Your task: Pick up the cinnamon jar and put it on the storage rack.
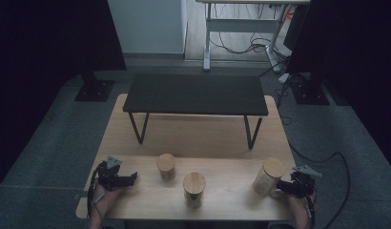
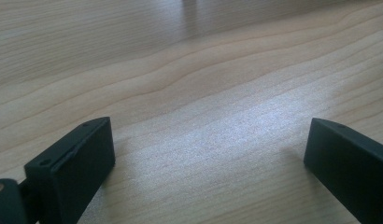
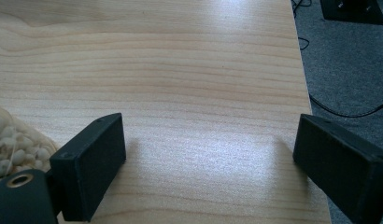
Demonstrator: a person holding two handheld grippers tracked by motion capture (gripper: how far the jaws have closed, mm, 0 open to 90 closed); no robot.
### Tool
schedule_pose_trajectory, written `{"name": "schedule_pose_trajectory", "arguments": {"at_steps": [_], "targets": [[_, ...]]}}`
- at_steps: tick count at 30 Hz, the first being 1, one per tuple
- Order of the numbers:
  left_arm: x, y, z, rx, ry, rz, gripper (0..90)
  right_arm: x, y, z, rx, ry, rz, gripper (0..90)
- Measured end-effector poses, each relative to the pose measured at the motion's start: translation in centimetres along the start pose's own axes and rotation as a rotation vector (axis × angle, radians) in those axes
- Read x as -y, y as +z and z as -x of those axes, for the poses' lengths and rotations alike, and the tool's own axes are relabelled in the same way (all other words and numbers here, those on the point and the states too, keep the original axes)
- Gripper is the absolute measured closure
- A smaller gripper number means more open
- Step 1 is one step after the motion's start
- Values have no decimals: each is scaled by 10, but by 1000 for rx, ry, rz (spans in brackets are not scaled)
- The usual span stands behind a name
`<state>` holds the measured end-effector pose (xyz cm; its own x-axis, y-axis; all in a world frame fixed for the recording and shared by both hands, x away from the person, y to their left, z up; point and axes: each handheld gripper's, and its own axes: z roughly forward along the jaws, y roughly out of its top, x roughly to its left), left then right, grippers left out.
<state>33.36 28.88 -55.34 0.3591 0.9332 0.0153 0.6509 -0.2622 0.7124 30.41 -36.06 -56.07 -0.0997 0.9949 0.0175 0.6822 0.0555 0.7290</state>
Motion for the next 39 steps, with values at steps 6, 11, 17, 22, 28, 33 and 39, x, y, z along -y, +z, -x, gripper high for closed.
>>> {"name": "schedule_pose_trajectory", "arguments": {"at_steps": [6,11,17,22,28,33,39], "targets": [[1,-1,-1,2,-6,9,28,0,0,0,1,1,0,88],[1,-2,-1,5,-8,22,30,0,0,0,0,1,-1,86],[1,-3,-1,14,-13,40,32,0,0,0,-1,-1,-2,82],[0,-5,1,14,-6,50,34,0,0,0,-2,-3,-3,77],[-2,-8,2,15,-9,73,36,0,0,0,-3,-3,-3,74],[-4,-12,3,16,-8,95,36,0,0,0,-3,-3,-3,74],[-7,-16,5,15,3,121,33,0,0,0,-3,-3,-3,74]]}}
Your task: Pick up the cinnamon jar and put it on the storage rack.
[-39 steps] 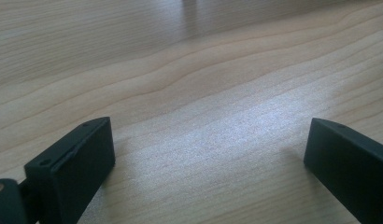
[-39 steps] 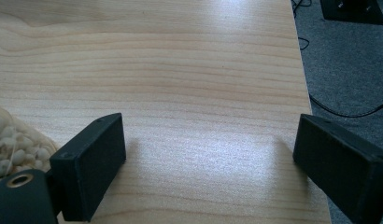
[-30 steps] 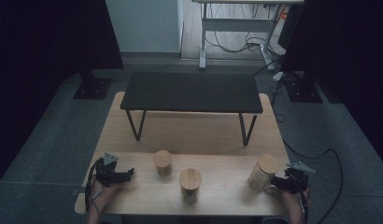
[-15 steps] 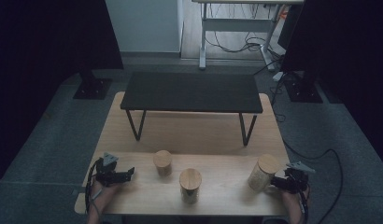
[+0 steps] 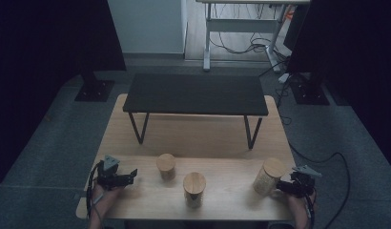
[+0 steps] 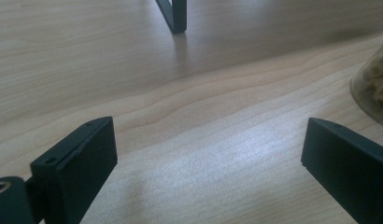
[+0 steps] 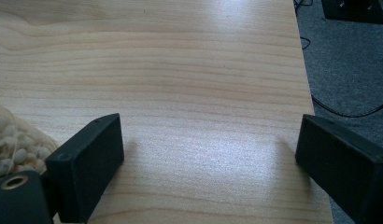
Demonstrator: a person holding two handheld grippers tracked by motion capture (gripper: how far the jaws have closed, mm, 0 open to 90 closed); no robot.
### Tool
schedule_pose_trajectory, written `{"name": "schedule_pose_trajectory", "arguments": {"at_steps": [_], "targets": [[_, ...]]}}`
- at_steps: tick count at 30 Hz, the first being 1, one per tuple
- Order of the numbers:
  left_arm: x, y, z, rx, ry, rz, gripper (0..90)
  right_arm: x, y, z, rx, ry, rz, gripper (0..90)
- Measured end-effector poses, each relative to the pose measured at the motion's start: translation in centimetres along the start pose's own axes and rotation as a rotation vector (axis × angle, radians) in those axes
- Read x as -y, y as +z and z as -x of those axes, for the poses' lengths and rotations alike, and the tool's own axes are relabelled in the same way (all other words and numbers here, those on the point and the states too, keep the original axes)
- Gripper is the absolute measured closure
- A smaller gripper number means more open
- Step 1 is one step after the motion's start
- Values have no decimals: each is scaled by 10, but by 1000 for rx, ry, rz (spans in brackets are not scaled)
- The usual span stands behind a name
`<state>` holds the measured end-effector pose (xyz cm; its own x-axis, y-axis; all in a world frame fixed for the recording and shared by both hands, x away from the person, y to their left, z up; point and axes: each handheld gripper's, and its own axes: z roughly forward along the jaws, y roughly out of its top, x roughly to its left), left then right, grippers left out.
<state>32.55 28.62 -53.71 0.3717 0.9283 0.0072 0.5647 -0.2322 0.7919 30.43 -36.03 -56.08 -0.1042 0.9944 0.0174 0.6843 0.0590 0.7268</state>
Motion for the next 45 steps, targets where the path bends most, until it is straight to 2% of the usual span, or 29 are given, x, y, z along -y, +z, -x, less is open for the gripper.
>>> {"name": "schedule_pose_trajectory", "arguments": {"at_steps": [7,26,45], "targets": [[-4,-4,1,3,-6,20,26,0,0,0,0,0,0,74],[-18,-11,13,13,32,64,26,0,0,0,0,0,0,74],[-37,-19,30,57,64,128,28,0,0,0,0,0,0,74]]}}
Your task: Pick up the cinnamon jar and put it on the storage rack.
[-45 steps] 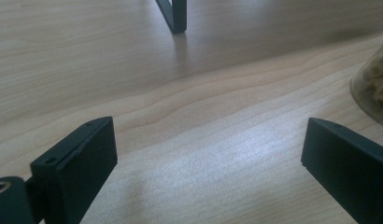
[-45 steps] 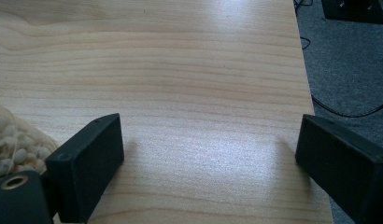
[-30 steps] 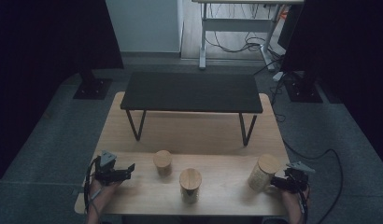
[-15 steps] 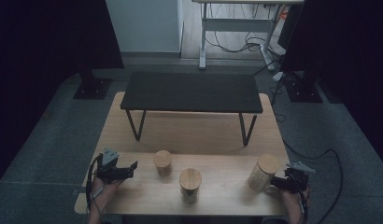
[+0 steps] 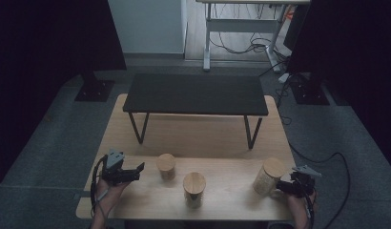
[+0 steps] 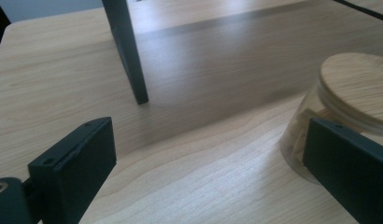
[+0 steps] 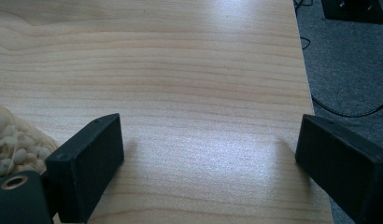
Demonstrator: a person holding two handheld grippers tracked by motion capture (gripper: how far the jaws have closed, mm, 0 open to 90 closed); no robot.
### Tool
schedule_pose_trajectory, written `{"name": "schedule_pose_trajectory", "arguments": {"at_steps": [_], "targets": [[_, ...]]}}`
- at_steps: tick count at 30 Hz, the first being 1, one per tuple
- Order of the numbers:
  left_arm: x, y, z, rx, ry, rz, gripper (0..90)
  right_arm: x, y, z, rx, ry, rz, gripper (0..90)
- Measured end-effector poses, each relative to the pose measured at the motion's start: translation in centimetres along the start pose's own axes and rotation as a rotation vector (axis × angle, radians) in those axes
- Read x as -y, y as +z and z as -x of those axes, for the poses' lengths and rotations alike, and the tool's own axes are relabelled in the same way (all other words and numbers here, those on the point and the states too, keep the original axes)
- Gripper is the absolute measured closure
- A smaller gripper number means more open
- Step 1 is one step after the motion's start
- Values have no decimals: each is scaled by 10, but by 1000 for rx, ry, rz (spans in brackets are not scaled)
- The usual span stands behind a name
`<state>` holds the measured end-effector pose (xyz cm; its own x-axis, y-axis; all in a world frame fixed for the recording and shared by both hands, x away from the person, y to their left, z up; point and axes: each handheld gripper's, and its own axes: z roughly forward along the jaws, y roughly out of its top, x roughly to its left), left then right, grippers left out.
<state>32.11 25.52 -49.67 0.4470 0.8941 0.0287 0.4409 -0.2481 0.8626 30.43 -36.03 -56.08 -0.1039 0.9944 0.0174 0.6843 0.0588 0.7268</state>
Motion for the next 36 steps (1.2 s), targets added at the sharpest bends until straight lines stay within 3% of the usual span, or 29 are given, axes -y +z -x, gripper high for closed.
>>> {"name": "schedule_pose_trajectory", "arguments": {"at_steps": [12,36], "targets": [[-8,2,14,32,28,28,28,0,0,0,0,0,0,74],[-15,5,41,91,35,69,20,0,0,0,0,0,0,74]]}}
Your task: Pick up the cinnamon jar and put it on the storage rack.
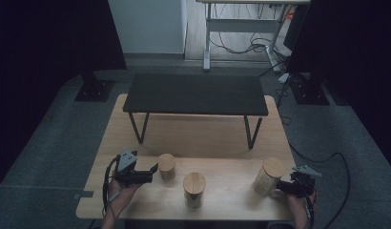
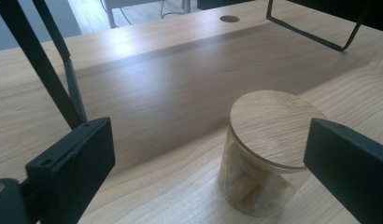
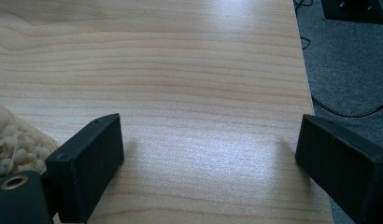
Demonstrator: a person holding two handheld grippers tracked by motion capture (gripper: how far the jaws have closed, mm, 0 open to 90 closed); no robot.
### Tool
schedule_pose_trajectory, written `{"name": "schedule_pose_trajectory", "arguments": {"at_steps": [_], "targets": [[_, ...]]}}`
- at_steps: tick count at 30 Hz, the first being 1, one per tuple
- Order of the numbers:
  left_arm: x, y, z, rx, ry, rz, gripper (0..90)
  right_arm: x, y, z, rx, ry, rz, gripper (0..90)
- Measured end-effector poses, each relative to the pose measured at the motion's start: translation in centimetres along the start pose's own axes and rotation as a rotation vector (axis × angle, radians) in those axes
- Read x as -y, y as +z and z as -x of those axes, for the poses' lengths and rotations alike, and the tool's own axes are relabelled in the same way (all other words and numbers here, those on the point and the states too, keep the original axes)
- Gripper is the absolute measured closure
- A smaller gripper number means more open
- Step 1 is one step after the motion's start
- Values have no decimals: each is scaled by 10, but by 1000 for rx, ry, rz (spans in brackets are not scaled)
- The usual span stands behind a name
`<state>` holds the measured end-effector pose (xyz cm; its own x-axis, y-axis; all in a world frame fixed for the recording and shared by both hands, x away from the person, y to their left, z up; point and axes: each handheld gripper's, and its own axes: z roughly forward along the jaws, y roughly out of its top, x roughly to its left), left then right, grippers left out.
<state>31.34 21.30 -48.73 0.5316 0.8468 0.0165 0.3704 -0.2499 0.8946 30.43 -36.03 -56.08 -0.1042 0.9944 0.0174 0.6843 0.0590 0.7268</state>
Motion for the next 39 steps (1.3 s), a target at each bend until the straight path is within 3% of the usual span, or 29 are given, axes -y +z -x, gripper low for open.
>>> {"name": "schedule_pose_trajectory", "arguments": {"at_steps": [17,39], "targets": [[2,16,20,33,11,2,20,0,0,0,-2,-1,0,75],[8,36,33,31,19,3,21,0,0,0,-2,-1,0,75]]}}
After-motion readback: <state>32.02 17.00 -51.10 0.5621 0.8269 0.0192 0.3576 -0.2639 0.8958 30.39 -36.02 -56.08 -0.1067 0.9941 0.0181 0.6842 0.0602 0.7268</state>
